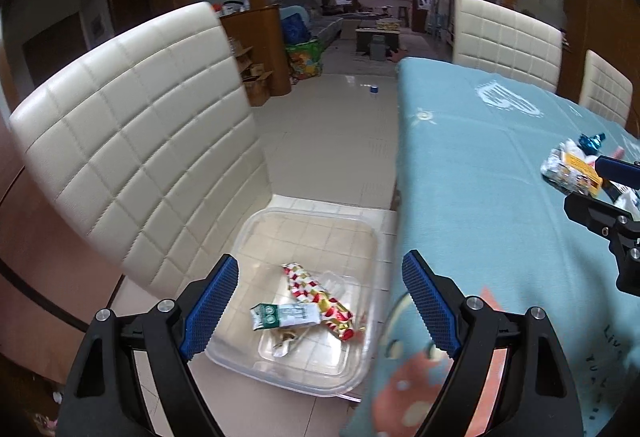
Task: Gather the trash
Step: 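Grasp the white tissue with the left tool while the right tool grasps the white tube box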
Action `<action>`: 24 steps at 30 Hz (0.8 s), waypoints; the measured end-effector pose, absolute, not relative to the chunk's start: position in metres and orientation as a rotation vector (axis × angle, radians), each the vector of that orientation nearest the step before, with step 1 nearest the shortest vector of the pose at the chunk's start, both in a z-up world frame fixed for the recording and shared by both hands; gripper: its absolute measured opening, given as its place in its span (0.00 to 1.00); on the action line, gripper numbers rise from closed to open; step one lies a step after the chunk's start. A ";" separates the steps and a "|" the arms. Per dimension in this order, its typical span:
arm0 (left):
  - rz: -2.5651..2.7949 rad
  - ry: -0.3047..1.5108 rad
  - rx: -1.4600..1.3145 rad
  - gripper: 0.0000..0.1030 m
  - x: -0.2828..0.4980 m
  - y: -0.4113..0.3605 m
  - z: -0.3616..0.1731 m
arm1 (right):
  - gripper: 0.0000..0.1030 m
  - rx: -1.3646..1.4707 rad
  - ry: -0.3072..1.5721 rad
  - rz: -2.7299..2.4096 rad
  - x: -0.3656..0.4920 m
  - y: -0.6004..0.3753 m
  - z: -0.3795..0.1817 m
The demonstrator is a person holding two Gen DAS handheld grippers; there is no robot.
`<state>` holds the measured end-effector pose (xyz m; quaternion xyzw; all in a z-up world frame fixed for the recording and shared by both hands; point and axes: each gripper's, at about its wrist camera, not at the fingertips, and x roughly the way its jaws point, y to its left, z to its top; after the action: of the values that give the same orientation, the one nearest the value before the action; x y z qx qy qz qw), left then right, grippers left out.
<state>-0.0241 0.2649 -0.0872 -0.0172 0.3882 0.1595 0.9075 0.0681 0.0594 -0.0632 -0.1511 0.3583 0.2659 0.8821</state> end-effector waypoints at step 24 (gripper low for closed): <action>-0.127 0.873 0.168 0.80 0.059 0.002 -0.083 | 0.53 -0.122 0.855 0.186 0.107 -0.201 -0.088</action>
<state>0.0591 0.0023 -0.0832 0.0812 0.4220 -0.0613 0.9009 0.1065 -0.2006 -0.0885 -0.0591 0.4138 0.0902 0.9040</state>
